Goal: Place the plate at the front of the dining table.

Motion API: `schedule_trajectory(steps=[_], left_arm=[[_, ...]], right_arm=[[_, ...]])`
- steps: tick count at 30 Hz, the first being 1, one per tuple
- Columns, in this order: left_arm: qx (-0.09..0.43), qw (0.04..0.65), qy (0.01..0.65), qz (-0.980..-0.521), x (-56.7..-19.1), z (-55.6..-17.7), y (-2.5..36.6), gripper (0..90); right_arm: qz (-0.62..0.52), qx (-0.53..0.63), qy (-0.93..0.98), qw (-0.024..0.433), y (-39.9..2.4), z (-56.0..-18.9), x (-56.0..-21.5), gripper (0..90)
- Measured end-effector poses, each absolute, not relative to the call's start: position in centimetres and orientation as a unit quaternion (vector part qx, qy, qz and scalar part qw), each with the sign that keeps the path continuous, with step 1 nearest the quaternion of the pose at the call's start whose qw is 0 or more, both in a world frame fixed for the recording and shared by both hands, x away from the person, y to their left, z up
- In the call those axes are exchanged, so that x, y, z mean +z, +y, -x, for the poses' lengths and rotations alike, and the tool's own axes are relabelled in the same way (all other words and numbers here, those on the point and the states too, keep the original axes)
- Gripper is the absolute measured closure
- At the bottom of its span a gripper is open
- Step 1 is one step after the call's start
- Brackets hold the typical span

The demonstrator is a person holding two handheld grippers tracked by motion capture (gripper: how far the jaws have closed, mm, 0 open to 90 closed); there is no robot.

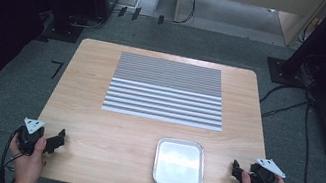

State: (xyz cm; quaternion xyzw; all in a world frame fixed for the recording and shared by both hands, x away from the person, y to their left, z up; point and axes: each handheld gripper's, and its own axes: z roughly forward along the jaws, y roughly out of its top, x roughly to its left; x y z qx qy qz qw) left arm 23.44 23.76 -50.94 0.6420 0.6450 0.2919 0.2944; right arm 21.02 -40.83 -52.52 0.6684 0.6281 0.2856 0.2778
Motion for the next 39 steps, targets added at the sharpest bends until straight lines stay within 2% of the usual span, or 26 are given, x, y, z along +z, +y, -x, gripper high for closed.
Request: schedule_trajectory(steps=[7, 24, 39], left_arm=[[0.295, 0.318, 0.633, -0.641, -49.5, -22.9, 22.2, 12.3], [0.281, 0.331, 0.613, -0.660, -48.7, -23.0, 19.2, 12.0], [0.263, 0.350, 0.584, -0.684, -48.4, -23.2, 14.5, 11.8]], right_arm=[[-0.672, 0.283, 0.625, 0.279, -40.8, -21.1, -52.5, 11.9], [-0.680, 0.288, 0.616, 0.276, -40.8, -21.1, -52.4, 12.9], [-0.672, 0.290, 0.623, 0.277, -40.1, -21.0, -52.0, 13.4]])
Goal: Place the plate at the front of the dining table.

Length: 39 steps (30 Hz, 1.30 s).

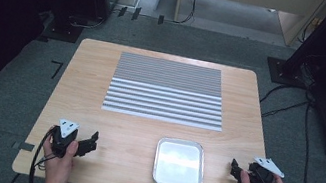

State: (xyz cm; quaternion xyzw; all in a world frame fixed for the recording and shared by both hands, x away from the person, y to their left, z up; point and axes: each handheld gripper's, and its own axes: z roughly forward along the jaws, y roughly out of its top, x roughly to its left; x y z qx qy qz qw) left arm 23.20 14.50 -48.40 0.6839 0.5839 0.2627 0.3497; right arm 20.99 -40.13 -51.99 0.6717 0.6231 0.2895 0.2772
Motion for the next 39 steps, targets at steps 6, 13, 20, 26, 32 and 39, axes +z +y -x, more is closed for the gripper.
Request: schedule_trajectory(steps=[6, 13, 20, 26, 32, 39], left_arm=[[0.252, 0.359, 0.575, -0.690, -48.4, -23.3, 12.7, 11.8], [0.244, 0.367, 0.568, -0.696, -48.4, -23.3, 11.3, 11.8], [0.238, 0.372, 0.560, -0.701, -48.3, -23.3, 10.1, 11.8], [0.231, 0.372, 0.552, -0.709, -48.8, -22.9, 8.8, 11.8], [0.223, 0.375, 0.549, -0.713, -49.1, -22.9, 7.6, 11.8], [0.218, 0.378, 0.546, -0.715, -49.2, -22.7, 6.7, 11.9]], right_arm=[[-0.670, 0.293, 0.622, 0.279, -40.0, -20.9, -51.7, 13.5], [-0.666, 0.294, 0.625, 0.281, -39.6, -20.9, -51.5, 13.5], [-0.663, 0.297, 0.626, 0.281, -39.3, -20.8, -51.3, 13.6], [-0.659, 0.299, 0.630, 0.282, -38.9, -20.8, -51.1, 13.5], [-0.657, 0.301, 0.630, 0.284, -38.7, -20.7, -50.9, 13.5], [-0.650, 0.302, 0.636, 0.284, -38.1, -20.7, -50.8, 13.5]])
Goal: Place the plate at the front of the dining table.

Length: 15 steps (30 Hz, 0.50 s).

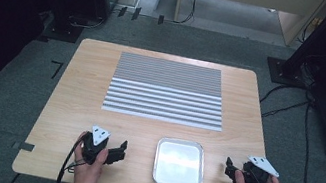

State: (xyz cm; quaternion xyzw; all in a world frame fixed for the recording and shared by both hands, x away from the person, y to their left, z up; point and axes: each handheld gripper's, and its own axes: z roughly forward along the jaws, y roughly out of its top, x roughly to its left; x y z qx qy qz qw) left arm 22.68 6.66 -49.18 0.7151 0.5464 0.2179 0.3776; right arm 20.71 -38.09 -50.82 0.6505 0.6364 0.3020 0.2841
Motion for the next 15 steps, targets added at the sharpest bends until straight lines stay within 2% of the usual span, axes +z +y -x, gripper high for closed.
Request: schedule_trajectory(steps=[15], left_arm=[[0.207, 0.384, 0.531, -0.726, -49.1, -22.6, 3.6, 11.9]], right_arm=[[-0.643, 0.320, 0.641, 0.273, -36.9, -20.6, -50.3, 13.6]])
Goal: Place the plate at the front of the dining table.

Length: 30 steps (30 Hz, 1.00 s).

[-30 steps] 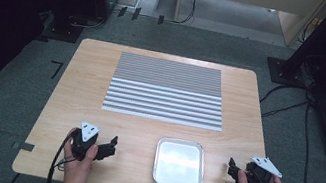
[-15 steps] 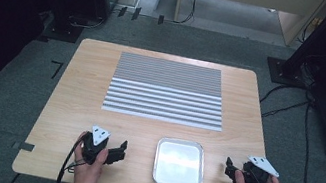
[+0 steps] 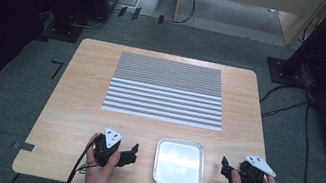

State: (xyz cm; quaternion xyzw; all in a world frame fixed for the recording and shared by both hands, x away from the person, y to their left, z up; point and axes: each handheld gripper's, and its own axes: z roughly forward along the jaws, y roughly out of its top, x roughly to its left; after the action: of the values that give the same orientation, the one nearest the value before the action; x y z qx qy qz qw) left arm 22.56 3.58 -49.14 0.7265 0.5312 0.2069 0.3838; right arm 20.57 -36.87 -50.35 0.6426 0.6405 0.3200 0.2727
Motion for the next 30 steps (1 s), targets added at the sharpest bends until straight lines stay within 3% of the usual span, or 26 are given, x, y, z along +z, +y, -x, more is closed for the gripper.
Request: schedule_trajectory(steps=[20, 24, 30], left_arm=[[0.175, 0.415, 0.516, -0.729, -48.9, -21.9, -0.8, 12.7], [0.172, 0.414, 0.515, -0.730, -49.0, -21.6, -1.9, 18.0], [0.164, 0.412, 0.509, -0.738, -49.3, -21.0, -3.1, 34.8]], right_arm=[[-0.639, 0.335, 0.636, 0.273, -36.0, -20.2, -49.7, 14.4], [-0.635, 0.350, 0.635, 0.268, -35.3, -20.2, -49.3, 14.9], [-0.626, 0.357, 0.642, 0.261, -33.8, -20.2, -49.0, 18.7]])
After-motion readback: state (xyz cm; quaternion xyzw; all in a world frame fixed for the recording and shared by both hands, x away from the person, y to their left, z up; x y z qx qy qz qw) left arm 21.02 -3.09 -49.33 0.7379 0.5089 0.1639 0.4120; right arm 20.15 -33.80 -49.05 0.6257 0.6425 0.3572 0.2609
